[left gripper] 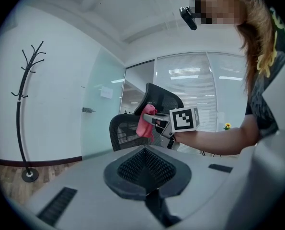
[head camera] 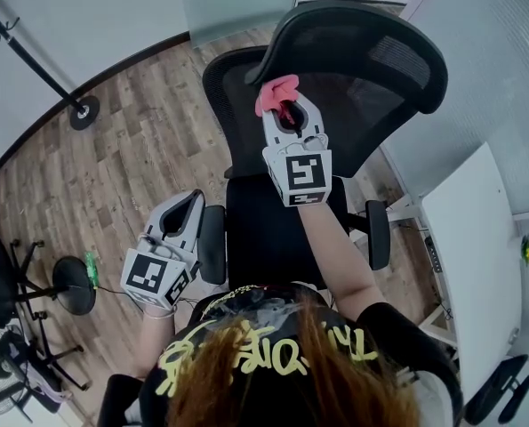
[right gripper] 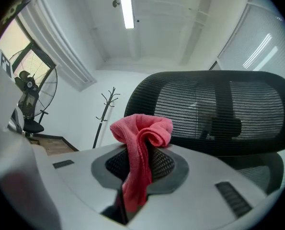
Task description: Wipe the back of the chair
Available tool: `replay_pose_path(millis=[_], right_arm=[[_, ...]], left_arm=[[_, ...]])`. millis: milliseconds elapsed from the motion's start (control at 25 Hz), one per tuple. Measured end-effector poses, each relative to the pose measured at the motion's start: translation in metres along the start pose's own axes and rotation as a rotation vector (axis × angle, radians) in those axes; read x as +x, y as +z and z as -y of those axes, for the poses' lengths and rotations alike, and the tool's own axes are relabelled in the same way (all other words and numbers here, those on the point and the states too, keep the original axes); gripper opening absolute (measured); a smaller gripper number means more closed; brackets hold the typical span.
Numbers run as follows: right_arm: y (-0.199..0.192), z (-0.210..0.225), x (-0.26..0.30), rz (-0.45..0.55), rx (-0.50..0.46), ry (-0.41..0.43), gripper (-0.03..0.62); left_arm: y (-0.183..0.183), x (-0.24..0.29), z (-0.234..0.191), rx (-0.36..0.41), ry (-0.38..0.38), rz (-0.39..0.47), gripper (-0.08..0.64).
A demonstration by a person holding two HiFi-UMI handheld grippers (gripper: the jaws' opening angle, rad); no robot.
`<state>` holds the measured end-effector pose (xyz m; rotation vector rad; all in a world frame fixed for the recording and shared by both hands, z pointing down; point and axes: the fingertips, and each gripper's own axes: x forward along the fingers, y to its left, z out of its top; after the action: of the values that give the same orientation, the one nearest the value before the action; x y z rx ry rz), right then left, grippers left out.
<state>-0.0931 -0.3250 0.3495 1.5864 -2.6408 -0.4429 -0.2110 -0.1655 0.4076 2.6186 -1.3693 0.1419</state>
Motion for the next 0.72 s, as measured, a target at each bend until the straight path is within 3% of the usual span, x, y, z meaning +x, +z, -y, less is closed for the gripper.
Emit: replay_pose_path(millis=[720], right_arm=[[-0.005, -0.05, -0.009, -0.035, 0.029, 0.071, 0.074]], left_arm=[[0.001, -0.001, -0.016, 0.014, -0.087, -0.013, -0.009]])
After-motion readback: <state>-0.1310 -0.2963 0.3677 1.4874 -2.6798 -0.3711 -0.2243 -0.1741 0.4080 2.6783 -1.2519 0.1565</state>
